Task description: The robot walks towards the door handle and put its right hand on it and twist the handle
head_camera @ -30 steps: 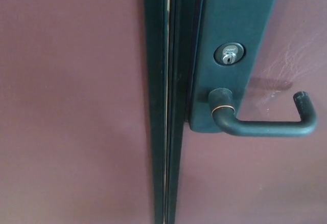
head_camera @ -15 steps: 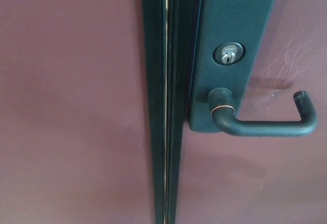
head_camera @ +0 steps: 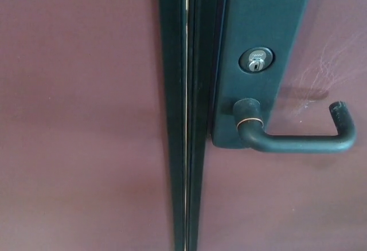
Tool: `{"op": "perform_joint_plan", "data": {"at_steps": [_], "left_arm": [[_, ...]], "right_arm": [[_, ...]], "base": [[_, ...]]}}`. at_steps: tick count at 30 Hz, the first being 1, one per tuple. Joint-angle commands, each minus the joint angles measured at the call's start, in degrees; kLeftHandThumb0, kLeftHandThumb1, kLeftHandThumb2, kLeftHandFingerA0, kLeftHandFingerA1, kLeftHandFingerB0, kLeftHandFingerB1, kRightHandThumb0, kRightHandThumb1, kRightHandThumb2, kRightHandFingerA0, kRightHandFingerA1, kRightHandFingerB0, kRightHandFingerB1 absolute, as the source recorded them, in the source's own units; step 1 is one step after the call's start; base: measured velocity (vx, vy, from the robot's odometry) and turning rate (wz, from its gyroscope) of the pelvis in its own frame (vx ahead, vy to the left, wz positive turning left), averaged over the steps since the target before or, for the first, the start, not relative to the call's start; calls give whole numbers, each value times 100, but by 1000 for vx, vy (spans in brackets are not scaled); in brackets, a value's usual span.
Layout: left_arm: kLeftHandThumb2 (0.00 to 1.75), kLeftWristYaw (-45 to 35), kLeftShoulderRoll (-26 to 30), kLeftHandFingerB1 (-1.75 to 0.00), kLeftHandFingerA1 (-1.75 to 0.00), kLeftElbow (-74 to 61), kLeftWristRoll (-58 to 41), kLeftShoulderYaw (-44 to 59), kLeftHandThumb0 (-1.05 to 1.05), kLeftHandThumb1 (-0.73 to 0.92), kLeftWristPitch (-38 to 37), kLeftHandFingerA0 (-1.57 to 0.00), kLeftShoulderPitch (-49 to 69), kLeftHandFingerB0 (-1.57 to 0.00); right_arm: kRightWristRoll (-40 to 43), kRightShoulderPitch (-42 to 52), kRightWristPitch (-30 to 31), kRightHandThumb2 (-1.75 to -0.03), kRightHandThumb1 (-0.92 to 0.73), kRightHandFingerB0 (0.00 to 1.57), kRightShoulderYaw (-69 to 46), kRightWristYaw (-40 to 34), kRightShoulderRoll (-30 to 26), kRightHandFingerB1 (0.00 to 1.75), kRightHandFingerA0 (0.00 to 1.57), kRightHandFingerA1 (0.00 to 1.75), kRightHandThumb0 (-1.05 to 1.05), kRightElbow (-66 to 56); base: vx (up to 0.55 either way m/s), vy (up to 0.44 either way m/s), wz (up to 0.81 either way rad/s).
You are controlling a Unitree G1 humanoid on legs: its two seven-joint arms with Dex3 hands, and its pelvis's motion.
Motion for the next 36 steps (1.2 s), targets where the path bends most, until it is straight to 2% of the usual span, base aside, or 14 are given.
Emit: {"op": "perform_joint_plan", "data": {"at_steps": [1,5,6,7,12,13,16,18,20,23,30,32,33,36], "left_arm": [[55,-68,165,-43,-52,22,-7,44,-30,51,11,-58,26,-56],[55,-35,140,-44,-52,43,-8,51,-30,51,31,-59,56,-56],[55,-41,127,-44,-52,54,-19,61,-30,51,60,-60,66,-56],[55,-68,124,-44,-52,59,-32,71,-30,51,80,-60,79,-57],[55,-66,123,-44,-52,60,-25,71,-30,51,67,-60,106,-57],[56,-60,153,-44,-54,86,41,16,-31,52,86,-62,147,-57],[56,-60,156,-44,-54,89,48,10,-31,52,88,-62,152,-57],[56,-20,187,-44,-54,112,128,-54,-33,52,74,-62,152,-57],[56,-2,190,-44,-54,112,141,-72,-33,52,48,-62,175,-57],[56,1,192,-44,-54,109,144,-87,-33,52,57,-62,189,-56],[56,-33,185,-44,-54,116,92,-62,-32,52,35,-62,216,-56],[56,-84,204,-44,-54,94,59,-40,-32,52,4,-62,202,-56],[56,-76,208,-44,-54,93,71,-52,-32,52,11,-62,196,-56],[56,-63,214,-44,-54,93,89,-72,-32,52,21,-62,186,-56]], "right_arm": [[2362,684,621,-57,-56,28,-674,874,-631,72,44,92,-51,-2754],[2579,784,751,-57,-56,27,-814,995,-890,73,44,98,-58,-3254],[2690,791,817,-81,-45,28,-893,1065,-1123,69,49,88,-67,-3559],[2775,690,961,-83,-44,26,-938,1120,-1416,68,52,88,-67,-3780],[2928,644,1171,-83,-44,26,-986,1134,-1634,68,52,88,-67,-3911],[2887,76,1565,-57,-53,28,-827,1259,-2346,69,53,91,-75,-3960],[2952,31,1671,-57,-53,28,-836,1248,-2479,69,53,91,-75,-3993],[2904,-679,2055,-57,-52,38,-659,1177,-3195,55,61,78,-86,-4040],[2890,-923,2193,-56,-52,35,-550,1129,-3383,64,59,86,-89,-4021],[2752,-1433,2352,-64,-43,37,-179,1159,-3676,62,62,83,-95,-3948],[2466,-2166,2643,-56,-48,43,459,1469,-4166,58,67,77,-95,-3716],[2538,-2681,3206,-56,-47,48,858,1510,-4614,53,70,70,-91,-3731],[2488,-2716,3250,-80,-34,45,891,1522,-4666,52,67,68,-86,-3740],[2408,-2801,3358,-80,-34,45,949,1549,-4738,52,67,68,-86,-3757]], "base": [[0,0,0],[0,0,0],[0,0,0],[0,0,0],[0,0,0],[0,0,0],[0,0,0],[0,0,0],[0,0,0],[0,0,0],[0,0,0],[0,0,0],[0,0,0],[0,0,0]]}}
